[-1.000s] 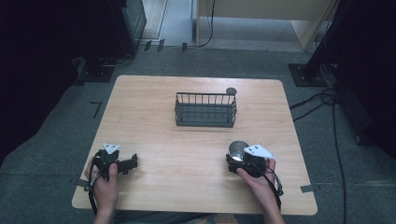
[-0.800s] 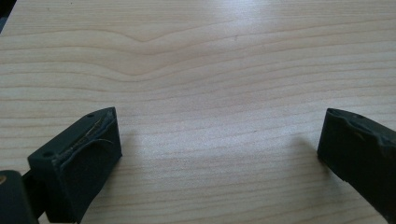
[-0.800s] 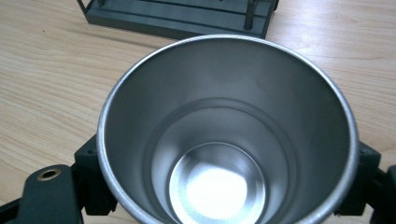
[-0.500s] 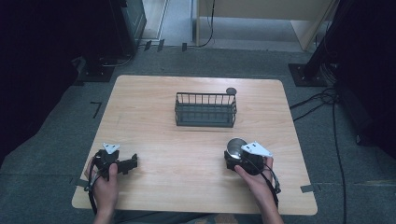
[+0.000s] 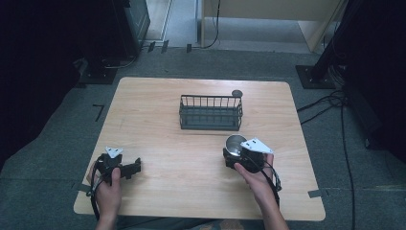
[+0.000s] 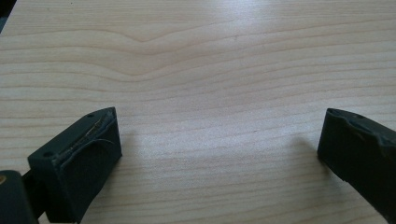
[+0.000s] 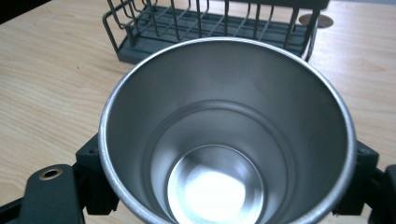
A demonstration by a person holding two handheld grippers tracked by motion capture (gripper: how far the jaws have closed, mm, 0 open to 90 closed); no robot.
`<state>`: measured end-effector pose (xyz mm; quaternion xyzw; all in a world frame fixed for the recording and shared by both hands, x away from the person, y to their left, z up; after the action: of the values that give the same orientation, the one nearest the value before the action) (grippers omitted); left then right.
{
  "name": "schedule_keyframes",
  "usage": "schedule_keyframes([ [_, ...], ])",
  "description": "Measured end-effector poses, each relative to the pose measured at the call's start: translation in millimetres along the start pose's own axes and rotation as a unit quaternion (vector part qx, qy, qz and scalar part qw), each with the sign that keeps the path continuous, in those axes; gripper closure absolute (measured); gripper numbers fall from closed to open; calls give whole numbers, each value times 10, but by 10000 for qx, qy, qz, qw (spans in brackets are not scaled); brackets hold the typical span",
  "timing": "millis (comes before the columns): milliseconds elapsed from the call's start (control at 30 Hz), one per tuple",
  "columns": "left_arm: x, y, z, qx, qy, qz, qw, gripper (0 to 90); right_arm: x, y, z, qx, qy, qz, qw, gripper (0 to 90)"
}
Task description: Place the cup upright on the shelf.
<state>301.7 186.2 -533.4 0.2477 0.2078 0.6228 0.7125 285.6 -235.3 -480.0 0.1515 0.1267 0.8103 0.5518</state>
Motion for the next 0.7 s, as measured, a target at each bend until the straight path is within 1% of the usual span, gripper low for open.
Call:
schedule_keyframes([
  [167,0,0,0,1,0,0,10000,0,41,-41,86,-34,29,20,10000,175],
  [300,0,0,0,1,2,1,10000,0,70,-93,156,-44,76,25,10000,175],
  [333,0,0,0,1,1,1,10000,0,86,-125,198,-51,116,34,9999,176],
  [400,0,0,0,-1,4,3,10000,0,92,-135,213,-53,110,38,9999,176],
  [433,0,0,0,2,-1,0,10000,0,99,-164,254,-69,138,41,9999,176],
  [467,0,0,0,2,-1,0,10000,0,99,-164,254,-69,138,41,9999,176],
  [533,0,0,0,0,1,0,10000,0,111,-206,327,-87,114,20,9999,176],
  [700,0,0,0,1,3,1,10000,0,128,-253,414,-122,133,-6,9998,176],
])
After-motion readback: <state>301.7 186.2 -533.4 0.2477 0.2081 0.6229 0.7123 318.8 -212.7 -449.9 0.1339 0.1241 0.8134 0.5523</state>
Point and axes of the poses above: each handheld gripper's, and its own axes: y roughly backward along the jaws, z roughly out of its top, x roughly to its left, the point moved 2 cm from there along -y, roughly forward along the jaws, and after that the axes turned 9 degrees about -x, right-handed, at the moved point
